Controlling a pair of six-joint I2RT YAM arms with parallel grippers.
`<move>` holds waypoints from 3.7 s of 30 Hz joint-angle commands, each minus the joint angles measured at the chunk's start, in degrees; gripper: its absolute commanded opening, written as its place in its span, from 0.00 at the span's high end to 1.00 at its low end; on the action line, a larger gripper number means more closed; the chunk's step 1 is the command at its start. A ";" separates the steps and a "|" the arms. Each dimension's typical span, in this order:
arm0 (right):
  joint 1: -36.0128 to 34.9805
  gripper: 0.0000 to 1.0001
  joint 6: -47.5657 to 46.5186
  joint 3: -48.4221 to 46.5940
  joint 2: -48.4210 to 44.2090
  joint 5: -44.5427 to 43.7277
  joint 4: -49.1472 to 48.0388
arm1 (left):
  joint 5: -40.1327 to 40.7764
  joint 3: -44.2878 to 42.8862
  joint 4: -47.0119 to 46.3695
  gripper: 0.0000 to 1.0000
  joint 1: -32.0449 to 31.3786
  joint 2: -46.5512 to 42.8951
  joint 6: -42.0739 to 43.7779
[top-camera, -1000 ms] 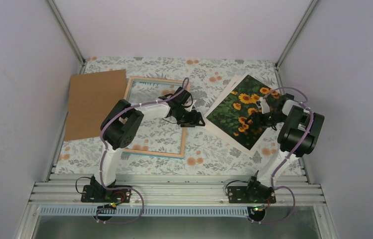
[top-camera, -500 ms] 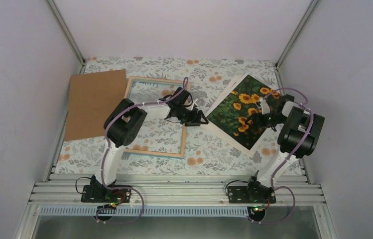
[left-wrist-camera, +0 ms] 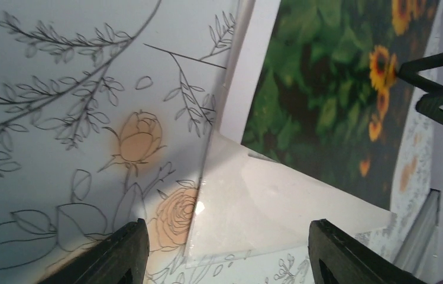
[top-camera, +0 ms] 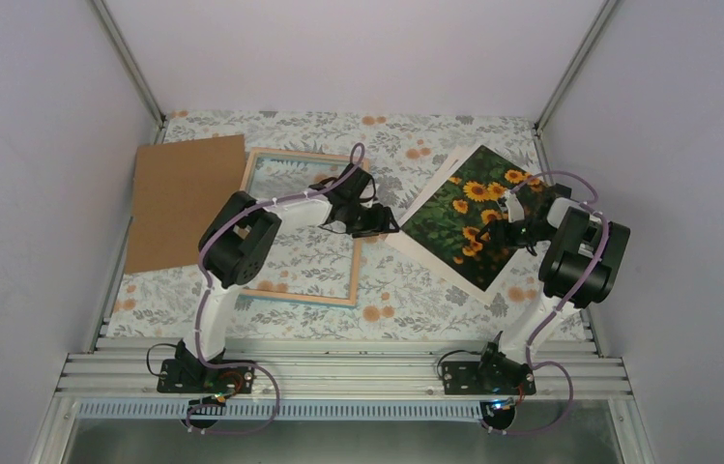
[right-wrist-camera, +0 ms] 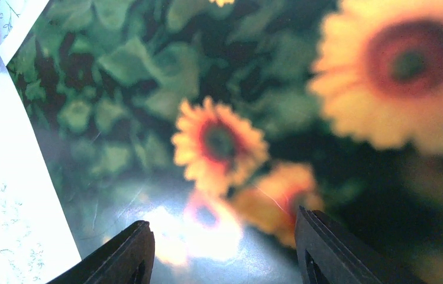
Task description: Put the photo into the frame
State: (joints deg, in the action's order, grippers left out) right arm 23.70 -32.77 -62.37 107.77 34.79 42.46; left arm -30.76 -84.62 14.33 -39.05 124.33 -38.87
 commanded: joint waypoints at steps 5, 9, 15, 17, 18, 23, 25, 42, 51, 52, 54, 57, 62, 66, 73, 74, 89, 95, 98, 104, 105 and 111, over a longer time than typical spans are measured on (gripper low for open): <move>-0.15 0.38 2.37 6.61 10.68 -21.85 0.32 | 4.44 -2.89 9.51 0.32 -2.02 6.03 2.39; -0.15 0.38 2.81 5.88 11.93 -22.03 0.81 | 2.28 -3.70 7.92 0.32 -2.67 7.49 2.79; -0.32 0.42 3.43 5.20 13.30 -21.56 1.83 | -5.37 -4.47 2.12 0.34 -2.96 7.89 1.78; -0.39 0.43 3.37 5.24 13.26 -21.77 1.76 | -7.96 -3.65 -1.56 0.34 -2.90 6.92 0.87; -0.41 0.43 3.34 5.24 13.26 -21.79 1.75 | -9.32 -3.07 -3.89 0.34 -2.88 6.36 0.31; -0.41 0.44 3.49 5.80 12.92 -21.78 1.58 | -12.44 0.20 -12.98 0.35 -2.66 3.29 -3.26; -0.41 0.44 3.54 5.90 12.87 -21.82 1.62 | -10.35 -0.20 -11.34 0.35 -2.70 3.01 -3.21; -9.47 0.40 -4.92 -1.67 -1.42 -7.44 17.35 | -3.33 14.04 -0.14 0.31 -3.03 -9.26 -3.82; -16.49 0.41 -1.44 2.47 0.12 -9.38 14.03 | -4.17 11.77 0.67 0.27 -3.86 -5.40 -6.70; -16.56 0.42 -0.95 2.71 1.08 -10.44 13.27 | -4.21 11.35 0.87 0.27 -4.03 -4.96 -6.86; -16.53 0.42 -0.09 3.38 2.90 -12.52 11.73 | -3.62 10.64 0.88 0.27 -4.26 -3.82 -7.48; -16.52 0.44 1.12 4.06 5.37 -14.05 10.20 | -4.16 9.85 -0.21 0.28 -4.49 -1.98 -8.73; -16.50 0.46 2.00 4.81 7.62 -14.67 9.19 | -5.02 8.93 -3.41 0.28 -4.91 -0.12 -9.50; -16.50 0.47 2.01 6.05 8.41 -14.76 8.51 | -7.05 9.03 -8.65 0.29 -4.81 0.38 -10.07; -16.50 0.47 1.58 7.00 8.74 -15.02 7.61 | -9.88 11.08 -19.26 0.29 -4.72 -0.66 -12.80; -16.51 0.47 1.57 7.01 8.70 -15.01 7.56 | -10.03 11.58 -21.10 0.29 -4.68 -1.04 -13.38; -16.55 0.48 1.71 7.01 8.65 -15.33 6.88 | -12.28 14.80 -42.10 0.31 -4.03 -1.47 -19.49; -16.50 0.49 1.84 7.04 8.46 -15.32 6.81 | -13.60 16.81 -49.24 0.33 -4.06 -2.60 -21.33; -16.50 0.49 1.97 6.91 8.30 -15.21 6.89 | -14.00 17.37 -52.25 0.33 -4.03 -2.22 -22.87; -16.50 0.49 2.01 6.67 8.05 -15.33 7.11 | -14.28 17.57 -54.61 0.35 -3.98 -0.59 -25.32; -16.52 0.49 2.01 6.69 7.96 -15.28 7.10 | -14.28 17.55 -54.63 0.36 -3.95 -0.44 -25.36; -16.52 0.49 2.06 6.45 7.94 -14.93 7.27 | -12.16 13.86 -42.25 0.58 -3.93 1.11 -20.37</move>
State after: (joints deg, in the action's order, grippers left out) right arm 8.38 -31.42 -61.41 108.33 35.27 58.08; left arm -43.29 -67.72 -33.23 -42.74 123.04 -62.65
